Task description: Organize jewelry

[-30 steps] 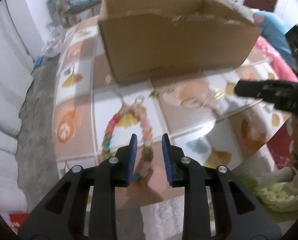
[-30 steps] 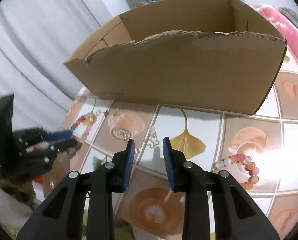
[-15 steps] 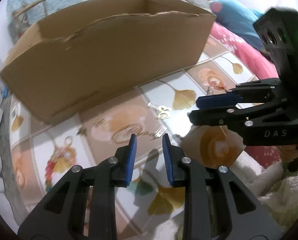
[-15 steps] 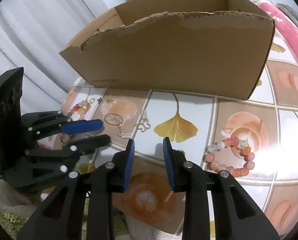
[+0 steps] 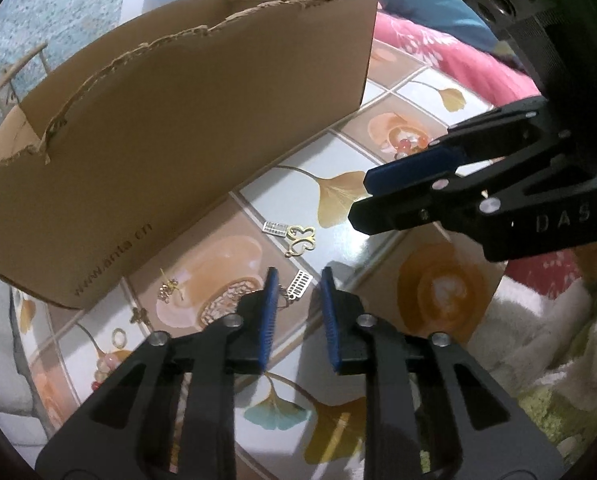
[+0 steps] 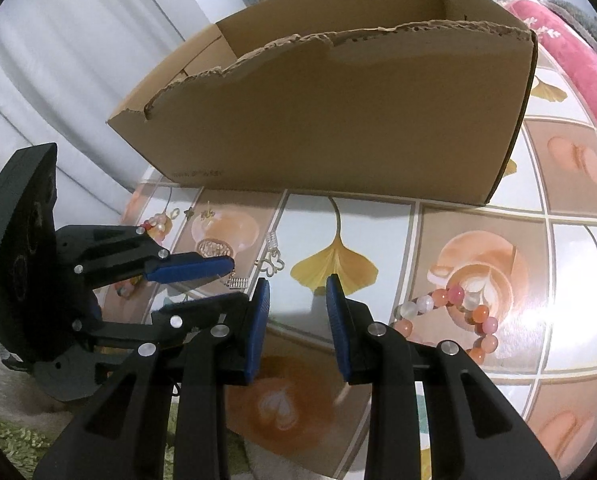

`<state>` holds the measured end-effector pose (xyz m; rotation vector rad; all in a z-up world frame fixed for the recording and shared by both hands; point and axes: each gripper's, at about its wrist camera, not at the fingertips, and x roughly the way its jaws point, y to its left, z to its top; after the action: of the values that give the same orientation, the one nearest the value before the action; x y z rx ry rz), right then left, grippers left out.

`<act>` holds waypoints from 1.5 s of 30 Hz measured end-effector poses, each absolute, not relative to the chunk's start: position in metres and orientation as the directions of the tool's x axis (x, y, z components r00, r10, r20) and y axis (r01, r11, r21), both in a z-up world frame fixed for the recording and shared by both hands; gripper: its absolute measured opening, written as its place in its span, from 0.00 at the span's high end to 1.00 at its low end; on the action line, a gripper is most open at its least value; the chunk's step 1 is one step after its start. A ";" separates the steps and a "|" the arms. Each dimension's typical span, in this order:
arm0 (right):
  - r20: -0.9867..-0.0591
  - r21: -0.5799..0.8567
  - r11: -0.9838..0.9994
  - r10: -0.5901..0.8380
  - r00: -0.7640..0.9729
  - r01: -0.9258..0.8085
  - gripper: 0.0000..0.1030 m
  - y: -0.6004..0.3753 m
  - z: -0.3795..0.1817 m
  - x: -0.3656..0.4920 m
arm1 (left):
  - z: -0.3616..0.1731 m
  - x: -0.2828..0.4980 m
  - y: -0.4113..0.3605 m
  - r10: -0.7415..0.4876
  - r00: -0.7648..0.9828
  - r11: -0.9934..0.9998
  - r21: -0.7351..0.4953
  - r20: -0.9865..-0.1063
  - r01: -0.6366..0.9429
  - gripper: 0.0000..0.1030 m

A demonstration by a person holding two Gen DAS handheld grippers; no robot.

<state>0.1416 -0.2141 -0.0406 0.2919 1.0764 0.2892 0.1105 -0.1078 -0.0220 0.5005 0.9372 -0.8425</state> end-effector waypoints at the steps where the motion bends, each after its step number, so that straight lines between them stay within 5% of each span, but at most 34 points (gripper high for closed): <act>1: -0.815 0.372 0.924 0.370 0.445 -0.087 0.72 -0.215 -0.040 0.142 | -0.022 0.111 -0.108 -0.404 0.321 0.585 0.028 -0.857 0.811 0.85; 8: -0.813 0.376 0.923 0.370 0.450 -0.078 0.72 -0.219 -0.040 0.142 | -0.023 0.105 -0.115 -0.378 0.350 0.552 0.095 -0.857 0.829 0.96; 20: -0.795 0.384 0.917 0.387 0.468 -0.106 0.72 -0.209 -0.030 0.153 | -0.022 0.104 -0.095 -0.337 0.388 0.641 0.093 -0.858 0.762 0.96; 45: -0.890 0.105 0.971 0.188 0.417 -0.213 0.83 -0.147 -0.046 0.181 | -0.021 0.105 -0.082 -0.327 0.405 0.697 0.072 -0.854 0.714 0.96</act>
<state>0.1814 -0.1474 -0.0457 -0.0253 1.1132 0.2513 0.1048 -0.0816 -0.0213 0.4695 0.9411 -0.6877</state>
